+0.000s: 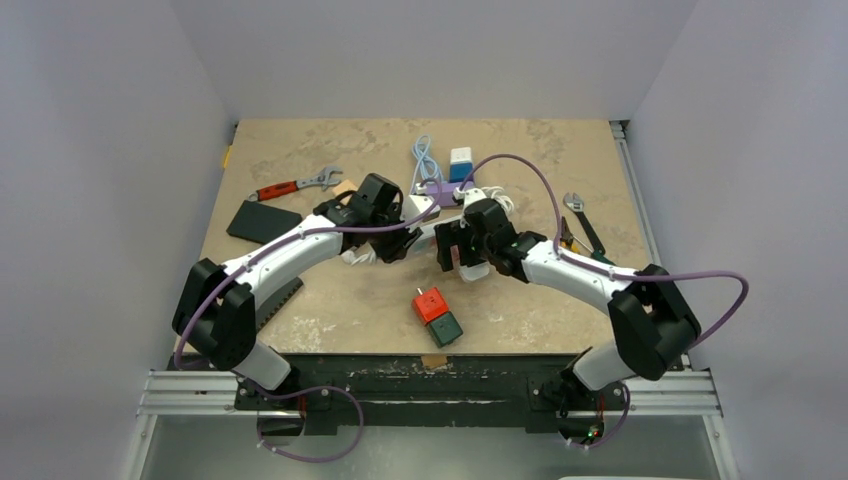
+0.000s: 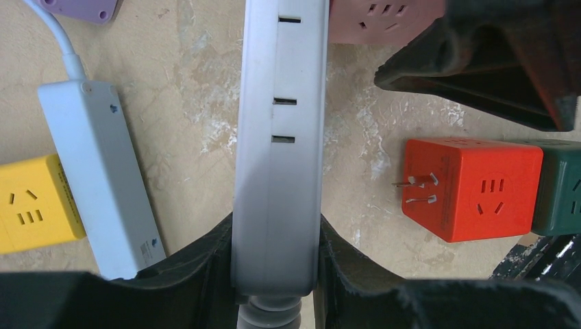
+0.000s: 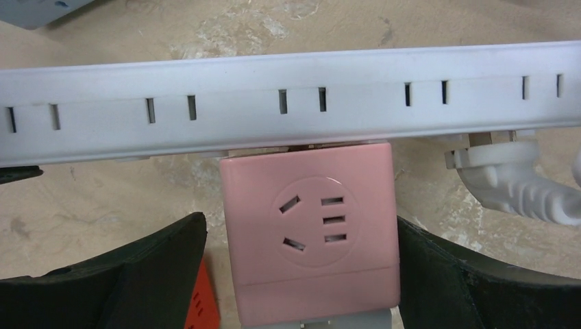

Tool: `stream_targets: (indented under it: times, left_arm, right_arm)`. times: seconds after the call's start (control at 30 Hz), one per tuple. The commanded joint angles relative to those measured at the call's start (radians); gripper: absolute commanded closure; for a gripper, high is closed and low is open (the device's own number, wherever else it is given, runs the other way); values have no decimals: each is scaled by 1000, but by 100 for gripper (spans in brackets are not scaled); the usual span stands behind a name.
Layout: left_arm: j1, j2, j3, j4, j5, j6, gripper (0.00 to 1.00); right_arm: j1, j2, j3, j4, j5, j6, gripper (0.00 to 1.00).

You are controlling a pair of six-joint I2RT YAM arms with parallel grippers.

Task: Pull the plug off the socket
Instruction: Remove the plug from the socket, then place the plug at the center of the board.

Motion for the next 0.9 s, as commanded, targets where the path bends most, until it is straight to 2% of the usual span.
stream_targets:
  times: [0.0,0.07,0.13,0.17,0.3,0.53,0.87]
  left_arm:
    - [15,-61,31,22,-24,-29,100]
    - [15,-63,29,21,-23,-28,100]
    - [15,-64,29,20,-26,-29,100]
    - [16,-64,28,20,-30,-29,100]
    - [15,-60,24,23,-75,-28,100]
    - [15,-9,49,34,-247,-57,100]
    - [9,15,64,30,-260,-59,100]
  right_arm:
    - [-4,22,50,96,-24,-33,8]
    - [-4,41,60,112,-35,-35,16]
    - [-5,57,68,116,-53,-31,32]
    - [-4,63,71,115,-56,-29,43]
    - [-5,30,49,99,-45,-31,100]
    - [13,-81,-60,40,-15,16,100]
    - [102,-212,-255,-1,36,143,100]
